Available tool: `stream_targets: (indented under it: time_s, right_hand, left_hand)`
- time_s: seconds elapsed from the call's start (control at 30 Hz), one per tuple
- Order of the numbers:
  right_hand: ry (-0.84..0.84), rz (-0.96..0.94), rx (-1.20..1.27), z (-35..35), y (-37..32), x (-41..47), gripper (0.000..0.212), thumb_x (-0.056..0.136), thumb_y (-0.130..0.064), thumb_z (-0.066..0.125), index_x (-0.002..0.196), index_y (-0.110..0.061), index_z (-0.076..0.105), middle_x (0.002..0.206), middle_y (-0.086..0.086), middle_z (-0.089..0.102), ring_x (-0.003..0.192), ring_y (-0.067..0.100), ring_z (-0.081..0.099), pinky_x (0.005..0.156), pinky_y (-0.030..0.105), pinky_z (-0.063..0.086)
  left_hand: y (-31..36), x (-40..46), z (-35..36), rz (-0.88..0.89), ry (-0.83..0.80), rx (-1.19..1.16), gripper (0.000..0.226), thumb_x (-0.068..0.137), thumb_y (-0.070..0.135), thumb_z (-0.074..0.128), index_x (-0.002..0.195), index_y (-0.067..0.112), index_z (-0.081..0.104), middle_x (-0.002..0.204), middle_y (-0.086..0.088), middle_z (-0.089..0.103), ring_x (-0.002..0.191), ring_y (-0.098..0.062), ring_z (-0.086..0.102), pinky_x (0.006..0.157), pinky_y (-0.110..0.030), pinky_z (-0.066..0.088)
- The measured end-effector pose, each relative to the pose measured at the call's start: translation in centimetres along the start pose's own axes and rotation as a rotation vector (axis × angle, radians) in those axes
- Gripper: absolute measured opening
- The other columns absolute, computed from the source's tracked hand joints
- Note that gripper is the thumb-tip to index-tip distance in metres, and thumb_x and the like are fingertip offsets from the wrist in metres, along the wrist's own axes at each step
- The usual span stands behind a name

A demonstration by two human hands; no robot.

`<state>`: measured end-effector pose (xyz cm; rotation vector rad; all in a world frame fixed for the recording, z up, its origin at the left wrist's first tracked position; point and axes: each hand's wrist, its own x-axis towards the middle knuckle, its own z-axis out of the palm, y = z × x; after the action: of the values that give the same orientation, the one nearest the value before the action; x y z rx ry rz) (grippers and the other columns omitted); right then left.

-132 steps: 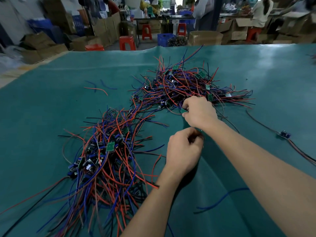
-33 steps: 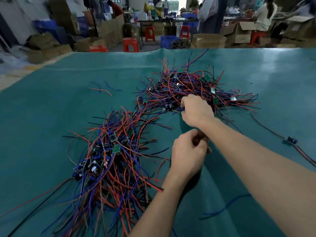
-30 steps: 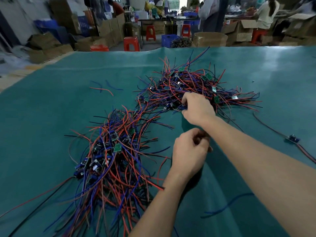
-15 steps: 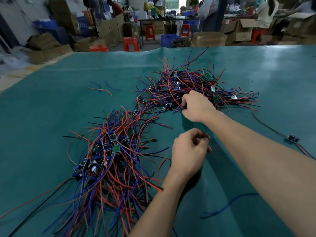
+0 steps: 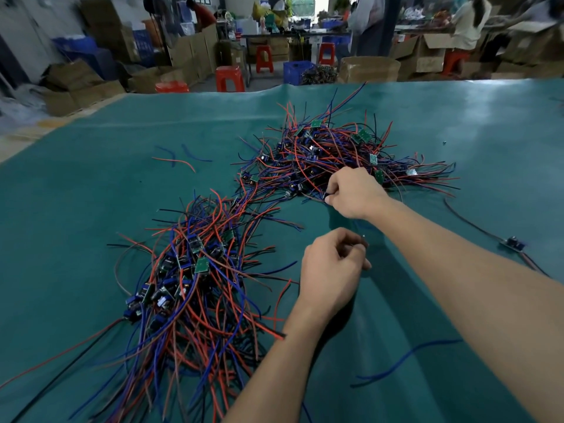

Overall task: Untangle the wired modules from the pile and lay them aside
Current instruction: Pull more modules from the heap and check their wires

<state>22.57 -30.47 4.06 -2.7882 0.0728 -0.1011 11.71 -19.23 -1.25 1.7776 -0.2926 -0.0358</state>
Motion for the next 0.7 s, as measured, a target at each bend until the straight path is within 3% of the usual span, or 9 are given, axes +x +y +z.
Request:
stream_targets:
  time_s: [0.13,0.23,0.33,0.43,0.6,0.7]
  right_hand:
    - [0.022,0.023,0.044,-1.1,0.5,-1.2,0.010,0.091,-0.026,0.074,0.086,-0.027,0.066,0.107,0.008,0.073,0.098,0.030,0.068,0.091,0.040,0.057]
    - [0.056,0.051,0.131,-2.7,1.8,-3.3,0.012,0.087,-0.028,0.078,0.082,-0.029,0.068,0.088,-0.001,0.072,0.087,0.022,0.066,0.078,0.026,0.048]
    - [0.148,0.062,0.432,-3.5,3.3,-6.9,0.011,0.087,-0.021,0.079,0.079,-0.023,0.071,0.070,-0.005,0.071,0.069,0.015,0.066,0.060,0.024,0.042]
    - [0.156,-0.018,0.710,-3.3,3.8,-11.0,0.017,0.089,-0.005,0.075,0.084,-0.021,0.073,0.073,0.000,0.074,0.067,0.015,0.073,0.051,0.026,0.050]
    - [0.244,-0.126,0.593,-0.7,3.7,-13.2,0.035,0.085,0.005,0.072,0.086,-0.030,0.074,0.082,-0.010,0.077,0.079,0.008,0.074,0.082,0.030,0.058]
    - [0.334,-0.190,0.618,-0.2,3.0,-13.4,0.047,0.081,0.013,0.068,0.086,-0.034,0.075,0.091,-0.014,0.077,0.084,0.002,0.074,0.087,0.021,0.057]
  left_hand:
    - [-0.1,0.1,0.0,0.000,-0.001,-0.026,0.014,0.086,0.015,0.055,0.084,0.022,0.068,0.068,0.003,0.074,0.067,-0.010,0.069,0.073,-0.032,0.057]
    - [-0.3,0.2,0.2,-0.018,0.027,-0.057,0.014,0.085,0.016,0.054,0.085,0.022,0.066,0.070,0.002,0.074,0.062,-0.010,0.066,0.066,-0.030,0.053]
    - [-0.4,0.3,0.3,-0.034,0.069,-0.107,0.016,0.085,0.021,0.049,0.093,0.022,0.063,0.076,0.003,0.075,0.062,-0.010,0.063,0.063,-0.033,0.052]
    - [-0.1,0.3,0.3,-0.026,0.093,-0.151,0.021,0.093,0.032,0.044,0.097,0.022,0.062,0.079,0.001,0.075,0.059,-0.014,0.064,0.054,-0.031,0.050]
    - [0.2,0.3,0.2,-0.019,0.090,-0.233,0.028,0.108,0.024,0.038,0.095,0.020,0.063,0.069,-0.003,0.068,0.051,-0.015,0.059,0.038,-0.021,0.038]
    - [0.5,0.3,0.0,-0.036,0.099,-0.328,0.030,0.109,0.022,0.037,0.091,0.017,0.061,0.065,0.001,0.063,0.048,-0.013,0.059,0.033,-0.019,0.036]
